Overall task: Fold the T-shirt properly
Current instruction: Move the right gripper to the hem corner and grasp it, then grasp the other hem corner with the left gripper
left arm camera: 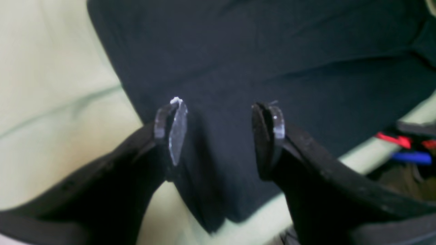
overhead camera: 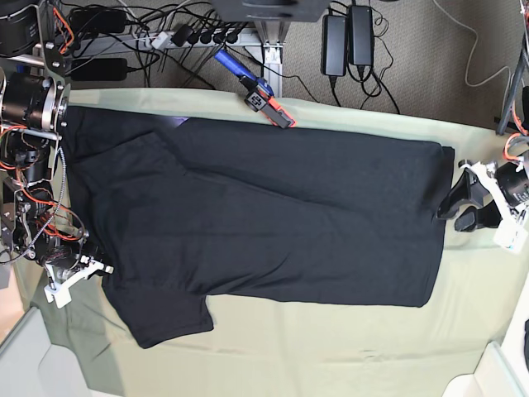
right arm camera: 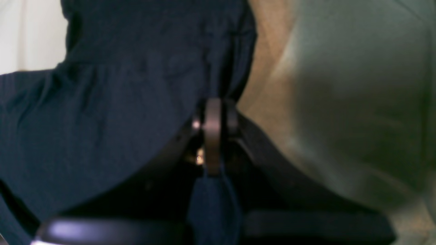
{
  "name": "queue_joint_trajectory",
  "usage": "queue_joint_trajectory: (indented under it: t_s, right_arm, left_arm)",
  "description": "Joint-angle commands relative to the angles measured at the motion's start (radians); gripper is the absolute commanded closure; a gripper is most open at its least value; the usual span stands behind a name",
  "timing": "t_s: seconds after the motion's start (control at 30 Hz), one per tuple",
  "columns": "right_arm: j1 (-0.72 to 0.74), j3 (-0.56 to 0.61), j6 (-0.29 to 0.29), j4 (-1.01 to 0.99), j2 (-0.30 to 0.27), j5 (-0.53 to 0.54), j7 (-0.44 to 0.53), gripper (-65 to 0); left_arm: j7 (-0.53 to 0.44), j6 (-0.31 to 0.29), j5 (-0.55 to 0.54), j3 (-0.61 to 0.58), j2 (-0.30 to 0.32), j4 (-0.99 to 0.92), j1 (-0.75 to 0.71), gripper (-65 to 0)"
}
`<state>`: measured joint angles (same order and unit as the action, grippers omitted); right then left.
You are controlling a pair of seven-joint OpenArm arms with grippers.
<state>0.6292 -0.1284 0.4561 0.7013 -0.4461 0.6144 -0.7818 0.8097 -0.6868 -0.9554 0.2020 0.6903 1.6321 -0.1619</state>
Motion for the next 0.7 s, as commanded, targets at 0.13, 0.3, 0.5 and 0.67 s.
queue_joint_trajectory:
  t_s: [0.13,0.3,0.5,0.67]
  right_arm:
    - [0.031,-0.002,0.053,0.021,-0.016,0.014,0.014,0.0]
    - [0.024,-0.002,0.053,0.021,-0.016,0.014,0.011,0.0]
    - [0.024,-0.002,0.053,0.021,-0.016,0.014,-0.01,0.0]
    - [0.024,-0.002,0.053,0.021,-0.016,0.014,-0.024,0.0]
  left_arm:
    - [-0.109,-0.011,0.104,-0.018,-0.04,-0.186,0.186,-34.4]
    - [-0.161,-0.011,0.151,-0.11,-0.082,-0.482,0.421,-34.4]
    - [-0.283,0.036,0.26,-0.234,-0.157,-0.85,0.661,-34.4]
    - [-0.328,0.044,0.299,-0.246,-0.215,-1.105,0.778,-34.4]
